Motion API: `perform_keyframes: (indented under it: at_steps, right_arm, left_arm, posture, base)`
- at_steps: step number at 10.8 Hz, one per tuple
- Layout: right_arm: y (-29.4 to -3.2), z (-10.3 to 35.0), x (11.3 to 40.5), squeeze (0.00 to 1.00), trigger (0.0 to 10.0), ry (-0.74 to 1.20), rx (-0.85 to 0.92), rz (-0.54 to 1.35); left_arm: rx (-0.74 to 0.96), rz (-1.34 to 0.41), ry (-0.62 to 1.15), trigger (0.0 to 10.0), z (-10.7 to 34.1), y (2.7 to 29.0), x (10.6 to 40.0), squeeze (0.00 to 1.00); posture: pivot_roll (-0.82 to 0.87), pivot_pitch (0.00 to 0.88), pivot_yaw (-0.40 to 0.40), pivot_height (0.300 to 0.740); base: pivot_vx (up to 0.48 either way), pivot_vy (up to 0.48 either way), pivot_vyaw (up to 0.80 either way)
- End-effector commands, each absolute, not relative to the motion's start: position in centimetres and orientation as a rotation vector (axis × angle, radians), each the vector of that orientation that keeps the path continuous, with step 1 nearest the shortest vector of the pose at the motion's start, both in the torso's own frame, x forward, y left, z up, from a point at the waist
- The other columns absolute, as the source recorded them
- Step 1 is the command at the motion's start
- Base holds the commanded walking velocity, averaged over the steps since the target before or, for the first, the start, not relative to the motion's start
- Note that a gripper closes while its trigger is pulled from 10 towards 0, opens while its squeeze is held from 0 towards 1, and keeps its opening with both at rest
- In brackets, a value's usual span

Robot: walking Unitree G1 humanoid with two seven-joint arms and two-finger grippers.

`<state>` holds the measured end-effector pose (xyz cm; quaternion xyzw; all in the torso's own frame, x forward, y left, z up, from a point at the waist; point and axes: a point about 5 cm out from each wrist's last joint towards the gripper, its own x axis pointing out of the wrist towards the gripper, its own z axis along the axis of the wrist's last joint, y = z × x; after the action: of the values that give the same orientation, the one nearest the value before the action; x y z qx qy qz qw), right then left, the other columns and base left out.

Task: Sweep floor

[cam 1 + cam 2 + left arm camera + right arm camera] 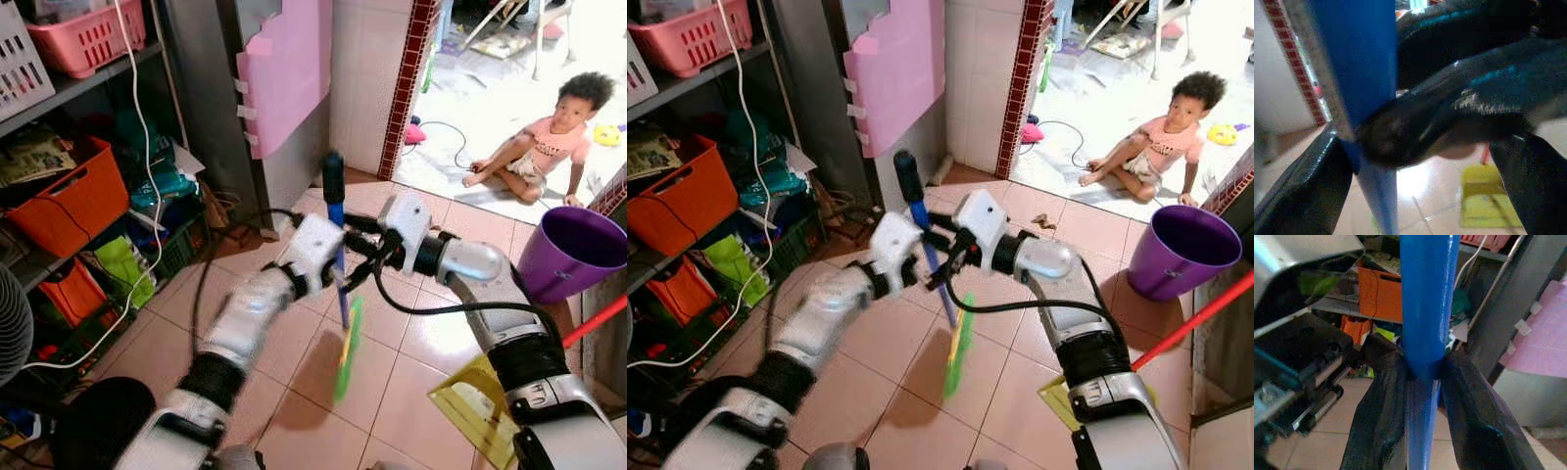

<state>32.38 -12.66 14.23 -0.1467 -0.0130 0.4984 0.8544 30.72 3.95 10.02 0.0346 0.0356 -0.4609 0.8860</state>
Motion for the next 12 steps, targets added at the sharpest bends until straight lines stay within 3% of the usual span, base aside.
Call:
perform_keyframes:
  at_steps: [1,3,6,11,12]
  right_arm:
    - [-12.8,16.2,32.6,0.0,10.0,-0.108,-0.327,1.064]
    - [-13.0,15.9,31.5,0.0,10.0,-0.071,-0.301,1.178]
    - [-13.2,16.1,30.7,0.0,10.0,-0.044,-0.27,1.274]
    - [-13.1,17.1,28.8,0.0,10.0,0.012,-0.196,1.418]
    - [-13.1,17.0,28.3,0.0,10.0,0.033,-0.186,1.438]
  left_arm:
    - [0.042,-0.994,0.224,10.0,6.7,5.3,29.1,0.0]
    - [0.025,-0.972,0.282,10.0,4.7,7.3,27.7,0.0]
    - [-0.003,-1.003,0.316,10.0,3.6,7.6,26.0,0.0]
    - [-0.034,-1.033,0.209,10.0,5.4,7.6,27.2,0.0]
    - [0.002,-1.046,0.186,10.0,5.7,7.3,27.4,1.0]
  posture:
    - [-0.09,0.0,0.047,0.74]
    - [-0.07,0.0,0.033,0.74]
    - [-0.07,0.0,0.022,0.74]
    - [-0.08,0.0,0.027,0.74]
    - [-0.08,0.0,0.026,0.74]
  base:
    - [0.0,0.0,0.0]
    - [0.0,0.0,0.0]
    - [0.0,0.0,0.0]
    - [0.0,0.0,0.0]
    - [0.0,0.0,0.0]
